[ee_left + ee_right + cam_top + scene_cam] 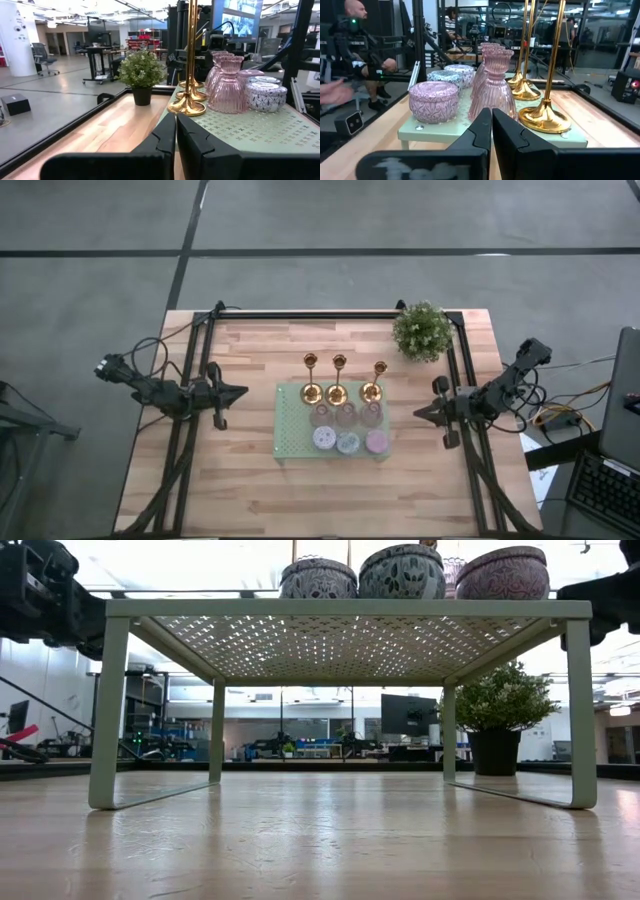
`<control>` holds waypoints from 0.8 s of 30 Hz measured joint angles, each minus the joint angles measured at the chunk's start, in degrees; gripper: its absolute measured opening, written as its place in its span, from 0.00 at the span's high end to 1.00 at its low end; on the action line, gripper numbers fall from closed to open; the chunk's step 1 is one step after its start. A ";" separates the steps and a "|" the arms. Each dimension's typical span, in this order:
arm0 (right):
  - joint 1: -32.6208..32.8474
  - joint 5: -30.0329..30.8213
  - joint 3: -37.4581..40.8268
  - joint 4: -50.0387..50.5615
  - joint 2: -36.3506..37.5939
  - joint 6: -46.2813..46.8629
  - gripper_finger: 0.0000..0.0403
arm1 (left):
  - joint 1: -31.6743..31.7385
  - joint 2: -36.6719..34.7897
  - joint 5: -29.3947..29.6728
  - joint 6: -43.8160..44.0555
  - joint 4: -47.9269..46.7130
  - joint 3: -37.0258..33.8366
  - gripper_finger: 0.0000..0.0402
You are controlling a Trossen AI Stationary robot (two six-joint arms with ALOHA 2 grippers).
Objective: Pick & Place candle stick holders
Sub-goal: Return to Home Position
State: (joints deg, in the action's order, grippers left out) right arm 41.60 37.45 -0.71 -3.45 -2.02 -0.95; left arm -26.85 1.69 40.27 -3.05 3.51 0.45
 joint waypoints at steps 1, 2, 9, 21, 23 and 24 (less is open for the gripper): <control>0.00 0.00 0.00 -0.03 -0.05 -0.35 0.98 | 0.00 0.00 -0.02 0.00 0.00 0.00 0.95; 0.00 0.00 0.00 -0.01 -0.04 -0.58 0.98 | 0.00 0.04 0.00 0.00 0.00 0.00 0.95; 0.00 0.02 0.00 -0.01 -0.03 -0.53 0.98 | 0.00 0.02 0.15 0.04 -0.04 -0.04 0.95; 0.00 0.02 0.00 -0.04 -0.05 -0.55 0.98 | 0.00 0.02 0.13 0.06 -0.05 -0.09 0.95; 0.00 0.02 0.00 -0.01 -0.05 -0.53 0.98 | 0.00 0.02 0.13 0.07 -0.07 -0.09 0.95; 0.00 0.02 0.00 -0.01 -0.05 -0.55 0.98 | 0.00 0.02 0.13 0.07 -0.07 -0.09 0.95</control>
